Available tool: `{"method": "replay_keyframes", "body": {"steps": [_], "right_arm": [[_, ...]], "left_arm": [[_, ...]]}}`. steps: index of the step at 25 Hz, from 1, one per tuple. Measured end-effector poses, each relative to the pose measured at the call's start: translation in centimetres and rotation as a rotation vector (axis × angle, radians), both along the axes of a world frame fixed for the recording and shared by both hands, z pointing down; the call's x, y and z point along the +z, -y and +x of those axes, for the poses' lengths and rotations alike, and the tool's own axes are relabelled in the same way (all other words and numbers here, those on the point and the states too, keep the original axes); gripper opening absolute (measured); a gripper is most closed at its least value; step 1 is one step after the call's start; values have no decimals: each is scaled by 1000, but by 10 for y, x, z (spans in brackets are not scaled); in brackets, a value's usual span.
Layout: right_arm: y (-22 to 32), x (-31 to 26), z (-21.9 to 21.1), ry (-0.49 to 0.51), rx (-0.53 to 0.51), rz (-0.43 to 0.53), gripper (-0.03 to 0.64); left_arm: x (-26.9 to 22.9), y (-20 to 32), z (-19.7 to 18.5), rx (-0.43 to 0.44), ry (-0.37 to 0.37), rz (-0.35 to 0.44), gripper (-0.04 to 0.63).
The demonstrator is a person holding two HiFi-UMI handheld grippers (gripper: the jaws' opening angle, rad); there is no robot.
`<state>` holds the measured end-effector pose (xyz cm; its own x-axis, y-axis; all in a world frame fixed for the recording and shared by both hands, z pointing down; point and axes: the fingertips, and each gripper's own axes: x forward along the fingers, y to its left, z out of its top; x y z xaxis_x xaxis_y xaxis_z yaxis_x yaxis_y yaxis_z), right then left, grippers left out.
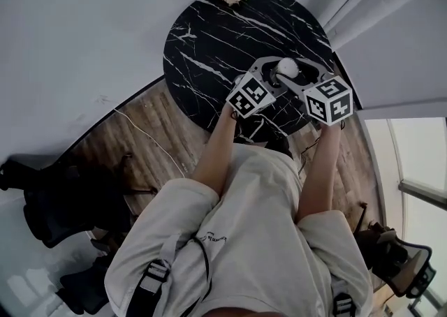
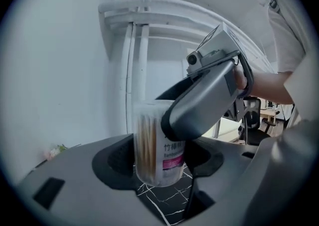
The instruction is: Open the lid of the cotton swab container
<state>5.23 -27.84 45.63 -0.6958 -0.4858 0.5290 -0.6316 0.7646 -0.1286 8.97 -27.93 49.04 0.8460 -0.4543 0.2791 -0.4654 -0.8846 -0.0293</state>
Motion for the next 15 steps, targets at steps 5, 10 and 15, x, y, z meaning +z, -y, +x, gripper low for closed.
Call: {"method": "replay_keyframes", "body": {"steps": [5,10,15], "right_arm": [[-3,-15,-2,78,-47,54,287],[-14,-47,6,238,-101,194,288],[-20,-42,13,247,-114,198,288]], "left_arm": [[-5,-2,1,37,-59,-22,272],[-6,-3,2,51,-71,-29,272],[-7,-12,10,96,-77,-39,272]]}}
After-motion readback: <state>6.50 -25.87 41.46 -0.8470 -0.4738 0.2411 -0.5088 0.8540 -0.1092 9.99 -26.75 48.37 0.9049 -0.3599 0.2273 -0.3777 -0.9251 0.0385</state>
